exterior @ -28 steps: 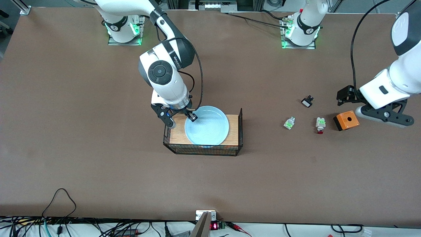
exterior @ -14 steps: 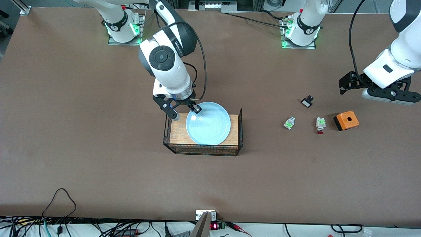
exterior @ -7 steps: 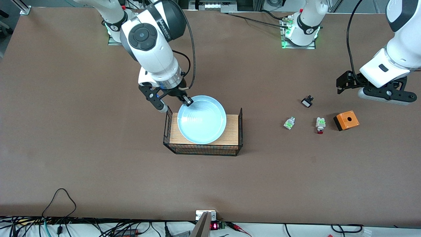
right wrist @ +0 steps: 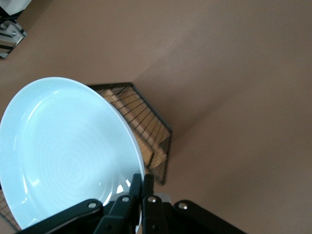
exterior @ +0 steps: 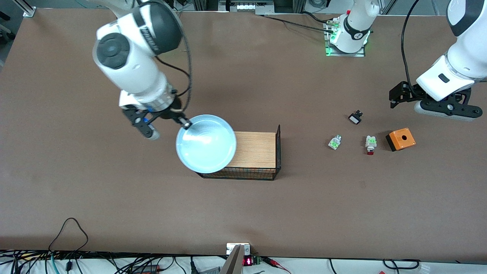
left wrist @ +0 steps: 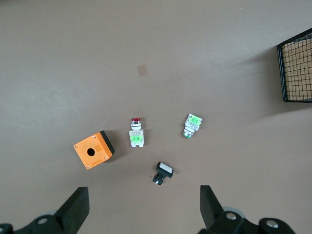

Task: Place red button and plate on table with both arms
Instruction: 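Lift the blue plate with the right gripper and carry it off the tray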

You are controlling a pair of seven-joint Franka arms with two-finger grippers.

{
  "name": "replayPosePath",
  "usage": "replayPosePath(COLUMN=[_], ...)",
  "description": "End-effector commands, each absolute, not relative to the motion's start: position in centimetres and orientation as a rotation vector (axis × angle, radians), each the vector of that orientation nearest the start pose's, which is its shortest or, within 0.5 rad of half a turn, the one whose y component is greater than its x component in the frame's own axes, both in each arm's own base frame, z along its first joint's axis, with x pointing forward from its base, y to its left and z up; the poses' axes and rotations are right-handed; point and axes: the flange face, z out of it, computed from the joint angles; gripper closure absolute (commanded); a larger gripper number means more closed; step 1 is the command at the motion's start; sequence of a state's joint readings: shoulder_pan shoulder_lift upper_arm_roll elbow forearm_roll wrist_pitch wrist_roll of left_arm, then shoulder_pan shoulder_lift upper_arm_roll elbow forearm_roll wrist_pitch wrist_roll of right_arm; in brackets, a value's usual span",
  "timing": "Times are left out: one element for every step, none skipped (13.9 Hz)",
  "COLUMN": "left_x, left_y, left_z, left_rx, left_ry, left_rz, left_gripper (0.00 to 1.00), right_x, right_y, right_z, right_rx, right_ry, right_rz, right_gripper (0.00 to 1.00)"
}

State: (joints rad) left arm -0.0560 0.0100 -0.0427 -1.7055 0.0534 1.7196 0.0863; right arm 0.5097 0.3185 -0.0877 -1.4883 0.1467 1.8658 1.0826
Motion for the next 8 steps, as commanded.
replayPosePath(left_x=[56.2, 56.2, 56.1, 56.1, 56.0, 56.0, 55.9, 55.9], left_y=[-5.2, -5.1, -5.1, -5.1, -5.2, -5.4, -6.1, -6.2], left_z=[57.4, 57.4, 57.5, 57.4, 57.5, 57.5, 57.5, 57.5], left_rx=[-3.063, -3.062, -3.062, -3.062, -3.061, -3.061, -3.059, -3.059], left_ry=[0.284, 0.284, 0.284, 0.283, 0.285, 0.290, 0.311, 0.311], left_rz=[0.001, 0.003, 0.006, 0.022, 0.020, 0.022, 0.023, 0.023], left_gripper=[0.00, 0.00, 0.00, 0.00, 0.00, 0.00, 0.00, 0.00], right_x=[60.8, 61.3, 61.8, 62.2, 62.3, 62.2, 62.0, 61.6], right_y=[21.8, 19.0, 15.7, 12.8, 9.9, 7.3, 4.8, 3.3], right_z=[51.8, 51.7, 51.8, 51.6, 51.1, 50.5, 49.4, 48.5], right_rx=[-2.917, -2.945, -2.972, -2.989, -2.999, -3.004, -3.014, -3.042], right_ry=[0.777, 0.694, 0.586, 0.494, 0.420, 0.348, 0.293, 0.241], right_rz=[0.100, 0.113, 0.132, 0.145, 0.157, 0.175, 0.200, 0.225], right_gripper=[1.00, 1.00, 1.00, 1.00, 1.00, 1.00, 1.00, 1.00])
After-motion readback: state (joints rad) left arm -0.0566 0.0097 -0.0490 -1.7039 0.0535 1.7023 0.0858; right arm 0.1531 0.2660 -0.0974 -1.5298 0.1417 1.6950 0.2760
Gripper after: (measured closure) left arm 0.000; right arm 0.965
